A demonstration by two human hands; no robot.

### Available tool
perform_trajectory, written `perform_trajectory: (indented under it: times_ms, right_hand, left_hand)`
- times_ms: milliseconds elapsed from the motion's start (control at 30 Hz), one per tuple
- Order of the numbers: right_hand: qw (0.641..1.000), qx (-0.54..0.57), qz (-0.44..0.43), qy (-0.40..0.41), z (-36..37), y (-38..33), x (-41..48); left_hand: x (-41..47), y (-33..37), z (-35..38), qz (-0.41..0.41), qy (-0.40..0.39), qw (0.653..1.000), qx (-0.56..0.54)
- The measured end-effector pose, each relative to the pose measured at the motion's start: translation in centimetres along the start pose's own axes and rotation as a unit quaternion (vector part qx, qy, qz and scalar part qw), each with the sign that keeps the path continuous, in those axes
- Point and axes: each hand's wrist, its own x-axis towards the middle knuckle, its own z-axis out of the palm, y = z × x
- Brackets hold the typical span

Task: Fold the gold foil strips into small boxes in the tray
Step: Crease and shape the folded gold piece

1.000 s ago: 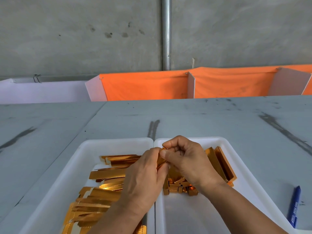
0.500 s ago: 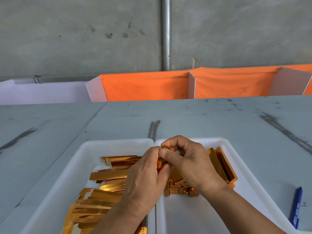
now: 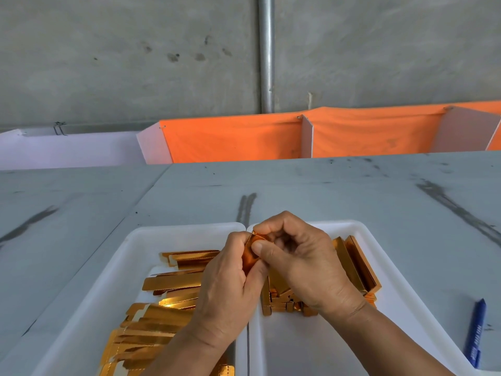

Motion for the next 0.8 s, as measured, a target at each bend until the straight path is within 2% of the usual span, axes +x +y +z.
perform_trajectory:
  times_ms: [267,367,533,667,800]
  right_hand:
    - [1.0,-0.018,-0.001,-0.001,0.2,0.0,-0.1]
    - [0.999,0.027,0.032,0.006,-0.1,-0.3,0.3]
    - [0.978,0.066,0.104,0.169,-3.3,0.1,2.1]
    - [0.961,-0.033,0.171,0.214,-4.7,1.7,2.4]
    - [0.945,-0.193,0.191,0.182,-4.5,2.7,2.5]
  left_hand:
    - [-0.1,-0.4,0.2,-0.003,-0.006,1.0,0.019]
    - [0.1,-0.2,0.1,-0.007,-0.014,1.0,0.017]
    - [0.4,0.0,-0.2,-0.102,0.019,0.994,-0.046]
    - [0.8,-0.5,-0.8,-0.145,0.054,0.987,-0.043]
    - [1.1,-1.2,-1.2,-0.181,0.083,0.98,0.001]
